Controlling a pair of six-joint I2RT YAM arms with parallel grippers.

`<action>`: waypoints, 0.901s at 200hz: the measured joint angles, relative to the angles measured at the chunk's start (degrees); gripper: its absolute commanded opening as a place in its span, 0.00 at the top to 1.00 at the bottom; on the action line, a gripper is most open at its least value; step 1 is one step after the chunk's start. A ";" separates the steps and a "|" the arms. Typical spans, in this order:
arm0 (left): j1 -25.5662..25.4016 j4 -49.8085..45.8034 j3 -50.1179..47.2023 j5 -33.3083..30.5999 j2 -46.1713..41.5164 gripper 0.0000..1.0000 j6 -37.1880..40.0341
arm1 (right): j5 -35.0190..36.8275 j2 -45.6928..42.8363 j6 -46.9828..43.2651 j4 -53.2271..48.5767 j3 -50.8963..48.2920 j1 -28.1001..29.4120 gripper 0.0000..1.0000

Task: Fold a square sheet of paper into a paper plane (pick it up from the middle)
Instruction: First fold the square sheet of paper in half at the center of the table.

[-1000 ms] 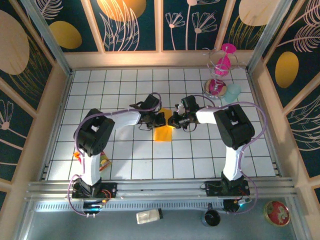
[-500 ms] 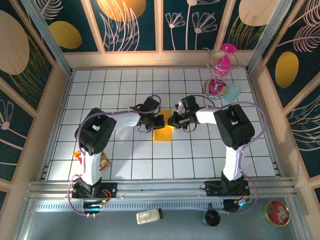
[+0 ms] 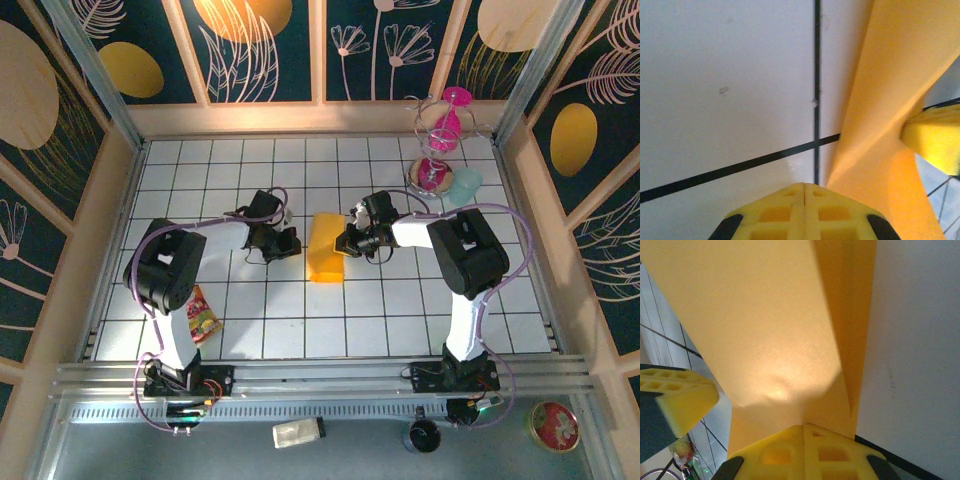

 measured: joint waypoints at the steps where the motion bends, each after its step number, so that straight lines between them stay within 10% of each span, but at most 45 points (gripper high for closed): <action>1: 0.00 0.02 0.04 0.02 -0.04 0.96 -0.07 | 0.00 0.00 0.00 0.00 0.00 0.00 1.00; 64: -7.72 7.52 7.91 4.37 5.16 0.95 -4.31 | 0.00 0.00 0.00 0.04 -0.02 0.02 1.00; 180: -2.54 13.57 3.56 5.62 8.87 0.95 -6.19 | 0.17 0.00 0.00 0.09 -0.11 0.07 1.00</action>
